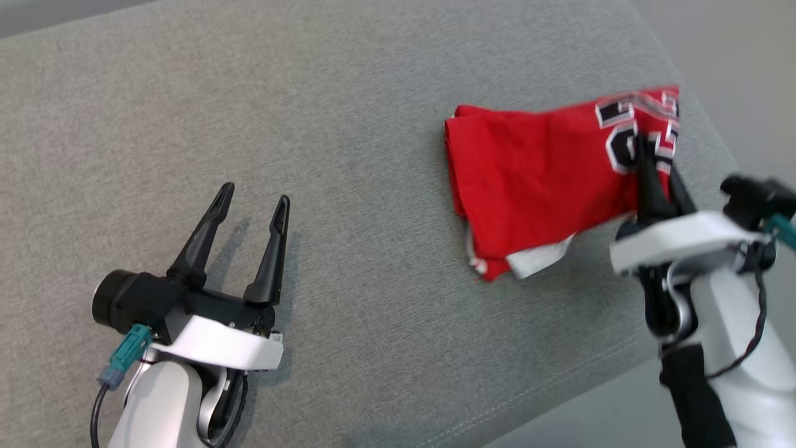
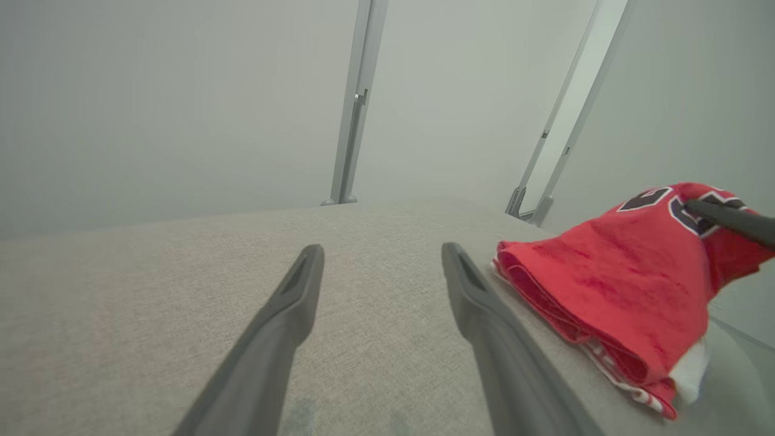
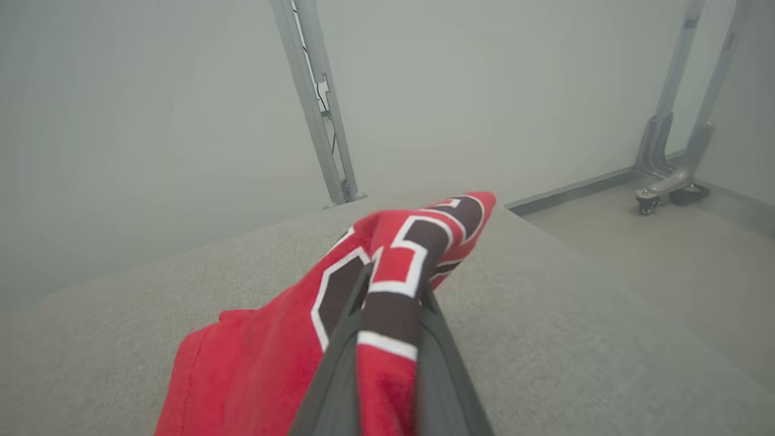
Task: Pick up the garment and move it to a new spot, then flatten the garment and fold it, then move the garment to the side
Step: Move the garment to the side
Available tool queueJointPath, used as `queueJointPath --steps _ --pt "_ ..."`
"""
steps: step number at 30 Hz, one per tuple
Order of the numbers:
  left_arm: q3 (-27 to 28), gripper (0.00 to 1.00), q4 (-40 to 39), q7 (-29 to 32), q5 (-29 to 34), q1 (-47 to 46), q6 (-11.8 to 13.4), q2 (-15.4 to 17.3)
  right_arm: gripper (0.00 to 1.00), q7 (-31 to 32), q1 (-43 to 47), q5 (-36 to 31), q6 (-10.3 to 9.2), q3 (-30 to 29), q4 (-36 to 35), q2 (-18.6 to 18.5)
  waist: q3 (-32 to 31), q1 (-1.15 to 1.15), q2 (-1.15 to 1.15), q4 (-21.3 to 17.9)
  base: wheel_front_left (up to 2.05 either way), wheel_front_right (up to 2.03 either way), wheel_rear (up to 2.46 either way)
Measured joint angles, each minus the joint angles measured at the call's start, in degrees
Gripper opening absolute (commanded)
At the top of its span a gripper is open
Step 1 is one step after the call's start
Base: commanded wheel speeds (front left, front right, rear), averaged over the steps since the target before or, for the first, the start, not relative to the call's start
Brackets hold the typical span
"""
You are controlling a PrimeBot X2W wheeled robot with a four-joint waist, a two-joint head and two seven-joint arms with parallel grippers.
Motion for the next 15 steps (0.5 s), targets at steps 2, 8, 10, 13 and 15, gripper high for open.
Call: queueJointPath --steps 2,8,10,13,15 --pt "-0.3 1.00 0.0 0.0 -0.1 -0.8 0.0 0.1 0.00 0.0 -3.2 -1.3 0.00 0.0 -1.1 0.0 0.9 0.00 0.00 0.7 0.00 0.00 0.00" --pt "-1.4 1.00 -0.9 0.0 -0.1 -3.5 0.0 0.2 0.00 0.0 -12.9 -3.4 0.00 1.4 -2.2 -0.6 3.7 0.00 0.00 3.6 0.00 0.00 0.00" --pt "-1.8 1.00 -1.3 0.0 -0.1 -4.3 0.0 0.3 0.00 0.0 -16.2 -3.4 0.00 2.3 -1.6 -1.6 4.6 0.00 0.00 4.7 0.00 0.00 0.00" --pt "-2.4 1.00 -1.5 0.0 -0.1 -5.1 0.0 0.5 0.00 -0.1 -21.3 -3.4 0.00 4.5 1.8 -3.5 5.8 0.00 0.00 6.5 0.00 0.00 0.00" --pt "-2.5 1.00 -1.7 0.0 -0.2 -5.5 0.0 0.7 0.00 -0.2 -24.6 -3.3 0.00 6.8 4.6 -4.9 6.5 0.00 0.00 7.4 0.00 0.00 0.00"
